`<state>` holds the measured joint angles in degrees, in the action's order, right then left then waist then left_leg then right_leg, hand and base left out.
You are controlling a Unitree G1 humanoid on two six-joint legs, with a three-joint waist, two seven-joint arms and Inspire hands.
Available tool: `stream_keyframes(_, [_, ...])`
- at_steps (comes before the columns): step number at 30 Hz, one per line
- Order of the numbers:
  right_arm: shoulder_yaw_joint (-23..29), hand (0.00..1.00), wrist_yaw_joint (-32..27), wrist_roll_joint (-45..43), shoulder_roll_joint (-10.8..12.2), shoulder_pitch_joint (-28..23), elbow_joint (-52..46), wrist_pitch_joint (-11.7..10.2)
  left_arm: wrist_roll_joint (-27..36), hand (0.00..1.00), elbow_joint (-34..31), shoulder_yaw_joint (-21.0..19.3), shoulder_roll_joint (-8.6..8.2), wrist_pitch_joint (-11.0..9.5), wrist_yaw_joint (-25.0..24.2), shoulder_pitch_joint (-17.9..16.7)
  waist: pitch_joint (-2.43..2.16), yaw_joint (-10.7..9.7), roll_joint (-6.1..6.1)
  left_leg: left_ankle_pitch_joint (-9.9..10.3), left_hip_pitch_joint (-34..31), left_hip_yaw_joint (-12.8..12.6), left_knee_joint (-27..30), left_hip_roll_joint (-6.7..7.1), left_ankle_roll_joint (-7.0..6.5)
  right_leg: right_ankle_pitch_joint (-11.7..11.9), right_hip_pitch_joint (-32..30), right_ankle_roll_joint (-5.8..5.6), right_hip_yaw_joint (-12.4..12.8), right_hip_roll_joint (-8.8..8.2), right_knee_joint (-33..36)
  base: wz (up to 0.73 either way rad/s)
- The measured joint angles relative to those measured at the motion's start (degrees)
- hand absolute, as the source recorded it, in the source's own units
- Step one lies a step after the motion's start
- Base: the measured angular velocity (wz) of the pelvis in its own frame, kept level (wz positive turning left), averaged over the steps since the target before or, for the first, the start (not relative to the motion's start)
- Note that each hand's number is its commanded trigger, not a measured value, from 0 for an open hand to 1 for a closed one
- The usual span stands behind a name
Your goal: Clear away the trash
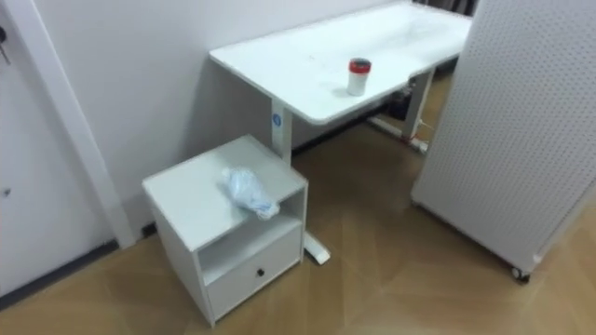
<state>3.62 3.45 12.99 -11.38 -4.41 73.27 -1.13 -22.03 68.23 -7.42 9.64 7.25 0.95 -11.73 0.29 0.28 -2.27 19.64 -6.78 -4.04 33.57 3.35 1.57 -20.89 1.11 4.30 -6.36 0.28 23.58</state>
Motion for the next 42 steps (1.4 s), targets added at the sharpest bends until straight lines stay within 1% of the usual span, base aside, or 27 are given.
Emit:
stream_keyframes(3, [0.01,1.00,-0.04,0.65,-0.17,0.06,-0.03,0.03,0.02,0.00,0.04,0.90,-0.04,0.19,-0.06,-0.38,-0.11,-0.71,-0.45,-2.23,-3.89,-1.97,6.53,-1.13,0.98,-0.37,0.35,0.58,0.28,0.37,0.32,0.21])
stream_keyframes(4, [0.04,1.00,-0.30,0.68,-0.29,-0.27,-0.22,0.23,0.02,0.00,-0.10,1.12,-0.05,0.09,-0.03,-0.85,-0.01,-0.65,-0.81,-2.44,-6.91,-2.13,8.53,-0.60,-0.62,-0.56,0.88,0.92,1.61,0.33,0.17,0.26])
stream_keyframes(6, [0.04,1.00,-0.66,0.90,-0.95,-0.72,-0.30,1.04,0.02,0.00,-0.60,2.16,-0.05,-0.39,-0.22,-1.33,-0.04,-0.37,-0.95,-2.78,-11.29,-3.07,2.79,-0.58,-1.76,-1.12,1.33,1.04,3.64,0.25,0.06,0.10])
stream_keyframes(8, [0.00,1.00,-1.12,0.32,-1.52,-1.52,-0.39,1.50,0.03,0.00,-0.76,1.82,0.00,-0.36,-0.32,-2.87,-0.09,1.33,-0.68,-8.48,-14.48,-3.51,-10.56,-1.41,-1.56,-2.38,3.00,0.71,4.97,-0.06,-0.47,-0.24])
stream_keyframes(10, [-0.02,1.00,-1.52,-0.70,-1.73,-2.12,-0.70,2.14,0.04,0.00,-0.75,1.47,0.03,-0.39,-0.44,-3.96,-0.06,1.65,-0.55,-14.10,-14.77,-3.93,-15.31,-2.51,-2.18,-4.07,4.88,0.44,5.29,-1.04,-0.78,-0.32])
stream_keyframes(11, [-0.02,1.00,-2.05,-1.24,-1.80,-2.64,-2.24,2.48,0.04,0.00,-0.76,1.43,-0.09,-0.49,-0.53,-4.18,-0.19,1.71,-0.89,-17.40,-14.39,-5.74,-14.77,-2.49,-3.13,-5.42,5.79,-0.31,6.24,-1.94,-0.90,-0.36])
stream_keyframes(13, [-0.02,1.00,-2.84,-2.25,-2.05,-3.26,-3.16,2.50,0.04,0.00,-0.85,1.45,-0.26,-2.17,-0.63,-3.94,-0.37,1.76,-1.08,-18.55,-14.85,-8.03,-11.58,-2.09,-5.07,-6.81,6.50,-2.13,7.31,-3.59,-0.78,-0.43])
stream_keyframes(14, [-0.28,1.00,-3.39,-2.42,-2.03,-3.33,-4.14,2.91,0.04,0.00,-0.87,1.46,-0.21,-3.26,-0.62,-4.03,-0.44,2.09,-1.56,-17.08,-15.05,-8.28,-8.49,-1.04,-7.24,-7.48,7.50,-3.37,7.43,-4.74,-0.94,-0.50])
stream_keyframes(16, [-0.26,1.00,-3.68,-2.43,-2.01,-3.37,-4.79,3.09,0.15,0.00,-0.76,1.45,0.02,-4.16,-0.62,-2.67,-0.01,1.92,-2.39,-12.76,-15.62,-8.38,-4.03,0.29,-7.96,-8.08,8.90,-4.51,6.52,-6.54,-0.52,-0.23])
stream_keyframes(18, [-0.28,1.00,-4.18,-2.43,-2.01,-3.55,-5.36,3.41,0.59,0.00,-1.42,1.43,0.03,-5.34,-0.51,-0.88,-0.20,1.80,-2.07,-9.12,-15.86,-8.96,-0.67,0.58,-8.71,-7.73,8.37,-5.33,5.97,-7.59,3.67,-0.03])
stream_keyframes(19, [-0.29,1.00,-4.34,-2.56,-1.98,-3.28,-5.90,3.77,1.60,0.00,-1.57,1.36,0.04,-6.18,-0.22,0.02,-0.39,2.33,-2.19,-7.05,-15.04,-9.88,0.45,0.67,-9.18,-7.08,6.82,-6.81,5.84,-8.75,8.80,-0.22])
stream_keyframes(20, [-0.28,1.00,-4.72,-2.50,-1.97,-3.30,-6.47,3.71,2.64,0.00,-1.60,1.39,0.05,-6.89,-0.12,0.68,-0.37,2.82,-2.32,-5.23,-13.53,-10.49,0.97,1.07,-9.46,-5.37,5.29,-9.14,5.12,-9.99,14.79,-0.24])
stream_keyframes(21, [-0.28,1.00,-4.78,-2.51,-1.97,-3.40,-6.61,3.60,3.13,0.00,-1.64,1.39,0.06,-7.22,0.02,0.91,-0.41,2.84,-2.45,-4.50,-12.61,-10.69,0.97,1.44,-9.64,-3.97,4.40,-9.52,4.52,-10.75,17.81,-0.16])
stream_keyframes(23, [-0.29,1.00,-5.29,-2.51,-1.90,-2.19,-6.94,3.38,4.02,0.00,-2.23,2.10,0.19,-7.79,0.87,1.65,-0.39,3.01,-2.26,-1.86,-9.35,-10.46,0.80,2.03,-10.12,5.44,0.39,-8.99,4.00,-12.02,28.98,-0.02])
stream_keyframes(24, [-0.28,1.00,-5.35,-2.51,-1.80,-2.05,-6.94,3.10,4.13,0.00,-2.12,2.28,0.24,-7.78,1.16,2.01,-0.34,3.02,-2.01,-1.35,-8.56,-10.02,0.63,2.00,-10.15,8.56,-0.61,-8.79,3.54,-12.09,31.11,0.04])
stream_keyframes(25, [-0.19,1.00,-5.39,-2.51,-1.58,-1.66,-7.22,2.34,4.40,0.00,-2.15,3.18,0.50,-7.84,1.78,3.07,-0.22,2.96,-1.07,-0.54,-7.29,-9.12,-0.21,1.77,-10.20,11.69,-3.20,-7.77,2.41,-11.99,34.62,0.06])
stream_keyframes(28, [-1.89,1.00,-5.55,-0.73,-1.57,-0.91,-10.07,0.75,5.17,0.00,-3.23,4.06,0.66,-8.52,4.36,4.70,0.19,3.30,0.37,-0.32,-5.05,-7.85,-3.09,-0.10,-9.90,4.58,-13.38,-6.34,-1.10,-10.70,37.17,0.07])
stream_keyframes(30, [-2.46,1.00,-5.66,-0.58,-1.37,-0.40,-11.09,-0.28,5.39,0.00,-4.15,4.38,0.80,-9.17,5.49,5.00,0.51,3.08,0.77,-0.55,-3.56,-6.93,-5.22,-1.04,-9.34,2.33,-17.47,-6.06,-1.89,-9.21,29.36,0.12])
stream_keyframes(31, [-2.53,1.00,-5.24,-0.29,-1.22,-0.43,-11.03,-1.15,5.88,0.00,-4.49,4.54,0.83,-9.80,6.09,5.27,0.54,2.59,0.67,-0.70,-2.37,-6.46,-6.75,-1.30,-9.09,2.15,-18.26,-6.04,-1.94,-8.58,20.91,0.34])
stream_keyframes(33, [-3.63,1.00,-5.24,0.75,-1.15,-0.55,-10.77,-1.95,6.81,0.00,-5.47,5.40,0.90,-10.23,6.45,5.46,0.45,1.84,0.77,-0.38,-1.20,-6.05,-7.92,-1.76,-8.44,4.19,-17.97,-5.69,-1.64,-7.73,7.62,0.50])
stream_keyframes(34, [-4.51,1.00,-5.40,1.27,-0.91,-0.66,-10.51,-2.83,6.87,0.00,-6.35,5.41,0.67,-10.27,6.94,5.96,0.20,0.97,1.19,-0.01,-0.77,-4.95,-8.00,-2.25,-7.78,9.87,-17.60,-6.33,-1.58,-6.80,3.70,0.63])
stream_keyframes(35, [-4.73,1.00,-5.36,1.55,-0.56,-0.62,-9.92,-3.51,6.83,0.00,-6.87,5.43,0.15,-10.48,7.80,7.27,-0.37,0.34,1.31,-0.01,-0.67,-4.66,-7.99,-3.07,-7.25,10.85,-16.69,-6.16,-1.74,-5.64,1.76,0.55])
stream_keyframes(38, [-7.60,1.00,-5.16,1.00,-0.21,3.58,-6.35,-5.54,6.73,0.00,-8.54,5.44,0.06,-13.35,9.03,10.13,0.11,0.19,1.77,-0.91,-3.00,-5.50,-5.67,-4.09,-5.71,11.38,-15.78,-5.47,-0.14,-4.55,-0.67,0.04])
stream_keyframes(39, [-8.13,1.00,-5.21,0.97,-0.12,4.19,-6.01,-5.70,6.75,0.00,-8.63,5.53,0.07,-14.09,9.44,10.94,0.62,-0.04,1.24,-0.78,-4.84,-5.37,-3.80,-4.22,-4.66,11.47,-15.71,-5.56,1.79,-4.60,-1.15,0.43])
stream_keyframes(40, [-8.60,1.00,-5.27,1.07,-0.10,5.40,-4.93,-6.50,6.75,0.00,-8.63,6.50,0.00,-15.40,10.17,13.55,0.76,-0.93,1.58,-1.60,-9.03,-4.06,-5.11,-4.34,-3.83,11.69,-16.43,-5.94,5.73,-4.49,-1.54,0.84])
stream_keyframes(41, [-8.00,1.00,-5.20,1.33,0.00,6.31,-3.26,-6.89,6.55,0.00,-9.68,8.31,0.05,-16.34,10.82,17.29,0.84,-1.45,2.05,-5.55,-12.66,-3.86,-6.59,-5.06,-5.44,11.07,-18.66,-7.09,7.85,-4.51,-0.33,0.68])
stream_keyframes(42, [-7.96,1.00,-5.02,1.42,0.17,7.31,-1.94,-6.74,6.40,0.00,-10.89,9.09,-0.07,-16.53,11.45,17.94,0.87,-0.65,1.66,-5.84,-13.00,-4.87,-6.05,-4.87,-5.39,10.70,-19.86,-7.71,8.18,-4.65,0.26,0.10])
